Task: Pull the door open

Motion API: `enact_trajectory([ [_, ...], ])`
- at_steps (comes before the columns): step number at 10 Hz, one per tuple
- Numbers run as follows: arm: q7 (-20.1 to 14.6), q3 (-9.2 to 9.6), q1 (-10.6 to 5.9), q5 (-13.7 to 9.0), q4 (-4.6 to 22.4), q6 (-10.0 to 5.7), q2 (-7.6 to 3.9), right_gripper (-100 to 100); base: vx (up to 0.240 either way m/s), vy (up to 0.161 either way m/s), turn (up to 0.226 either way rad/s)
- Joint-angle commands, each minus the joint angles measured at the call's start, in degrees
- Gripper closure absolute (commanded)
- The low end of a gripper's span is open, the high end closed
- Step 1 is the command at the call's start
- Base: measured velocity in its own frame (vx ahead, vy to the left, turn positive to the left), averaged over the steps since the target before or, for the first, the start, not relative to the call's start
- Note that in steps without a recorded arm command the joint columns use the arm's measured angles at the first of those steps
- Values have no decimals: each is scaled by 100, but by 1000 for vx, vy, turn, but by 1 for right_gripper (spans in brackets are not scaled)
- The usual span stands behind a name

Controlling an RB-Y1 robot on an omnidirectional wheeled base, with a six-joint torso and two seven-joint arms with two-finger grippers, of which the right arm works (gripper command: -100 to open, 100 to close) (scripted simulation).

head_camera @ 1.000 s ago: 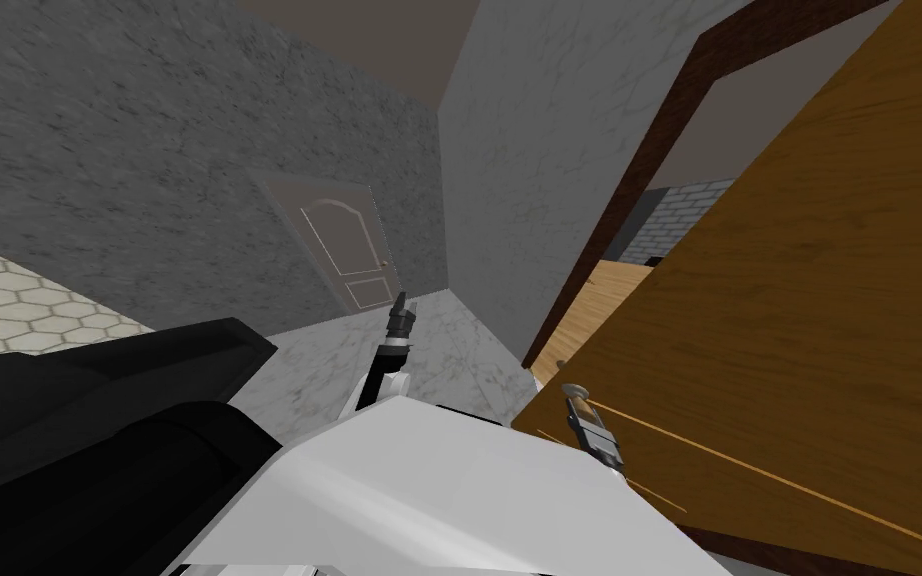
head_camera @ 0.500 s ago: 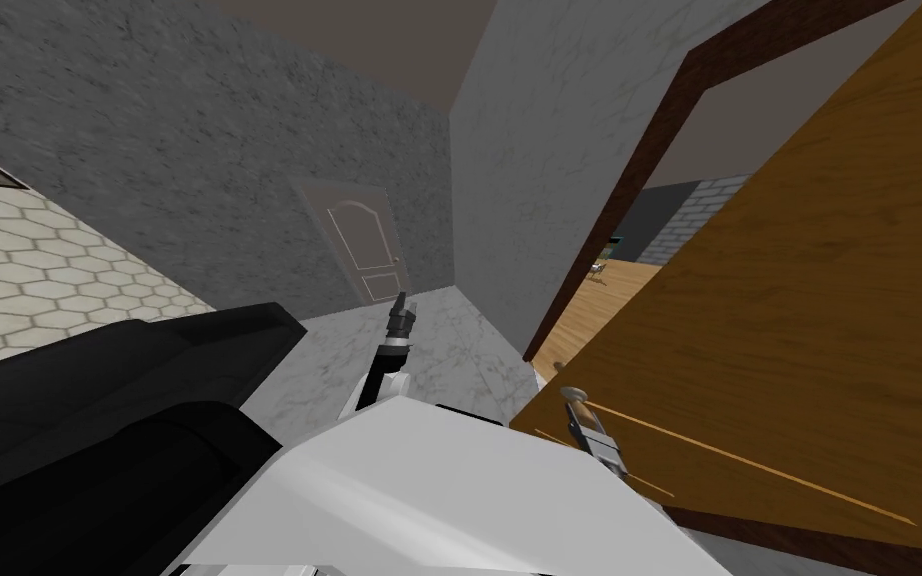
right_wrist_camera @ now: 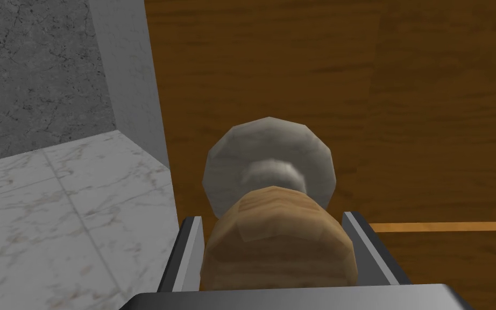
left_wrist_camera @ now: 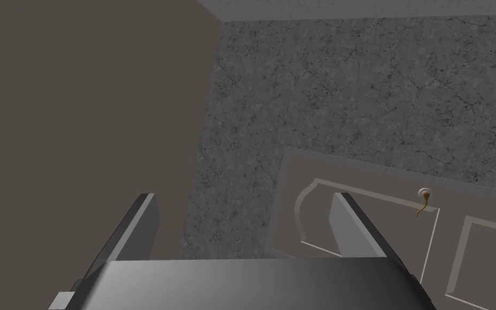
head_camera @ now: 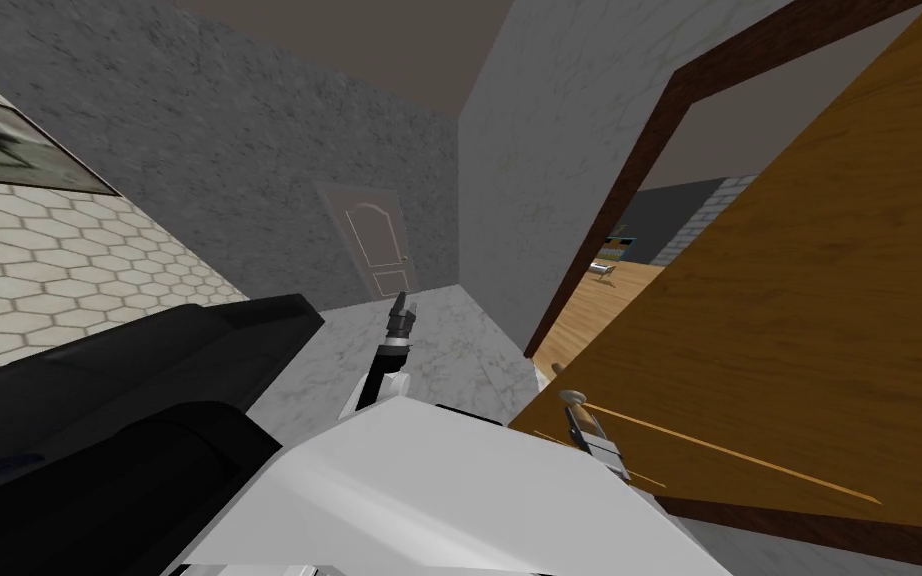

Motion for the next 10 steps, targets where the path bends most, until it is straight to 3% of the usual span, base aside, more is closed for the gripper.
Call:
enact_trajectory([
  [1, -64, 52, 13, 32, 58, -93, -40, 100, -206, -35, 141],
  [7, -320, 251, 10, 150, 293, -442, -186, 100, -205, -41, 132],
  [10, -375, 305, -19, 183, 382, -495, -200, 100, -145, -27, 80],
])
